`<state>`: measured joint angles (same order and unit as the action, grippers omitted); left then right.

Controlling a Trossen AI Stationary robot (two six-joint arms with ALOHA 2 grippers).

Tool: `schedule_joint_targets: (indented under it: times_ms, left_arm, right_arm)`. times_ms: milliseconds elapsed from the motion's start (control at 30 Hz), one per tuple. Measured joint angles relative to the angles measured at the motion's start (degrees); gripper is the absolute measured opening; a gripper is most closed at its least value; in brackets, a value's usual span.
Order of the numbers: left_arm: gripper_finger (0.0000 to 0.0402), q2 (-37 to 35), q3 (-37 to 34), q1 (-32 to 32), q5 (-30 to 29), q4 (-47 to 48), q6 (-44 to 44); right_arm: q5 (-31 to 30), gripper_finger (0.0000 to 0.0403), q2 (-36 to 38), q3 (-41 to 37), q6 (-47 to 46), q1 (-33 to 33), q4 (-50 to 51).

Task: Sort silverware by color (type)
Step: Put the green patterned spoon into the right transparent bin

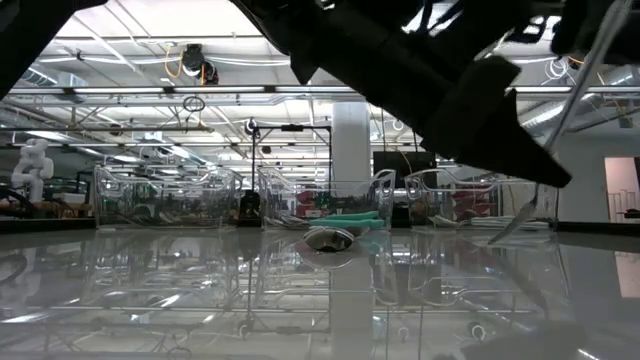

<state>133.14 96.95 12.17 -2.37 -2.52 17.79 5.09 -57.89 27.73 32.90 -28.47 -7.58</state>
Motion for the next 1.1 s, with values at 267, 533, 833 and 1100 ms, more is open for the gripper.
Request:
schedule_joint_targets:
  times_ms: [267, 533, 833, 1100]
  left_arm:
    - [0.0010, -0.02, 0.00, -0.31, -15.50, 4.66, -5.76]
    - [0.0010, -0.02, 3.19, -0.37, -28.97, 14.23, -11.13]
    - [0.0010, -0.12, 15.10, -0.06, -37.79, 40.72, -23.81]
    - [0.0010, -0.13, 16.17, 0.28, -36.73, 47.88, -28.93]
  right_arm:
    - [-13.92, 0.0111, 0.11, 0.02, -12.64, -0.04, 1.25]
    - [-26.83, 0.0158, 0.12, -0.02, -23.40, -0.04, 3.55]
    - [-42.42, 0.0175, 0.18, 0.09, -25.83, -0.05, 5.41]
    - [-45.01, 0.0168, 0.16, 0.09, -19.57, -2.39, 6.63]
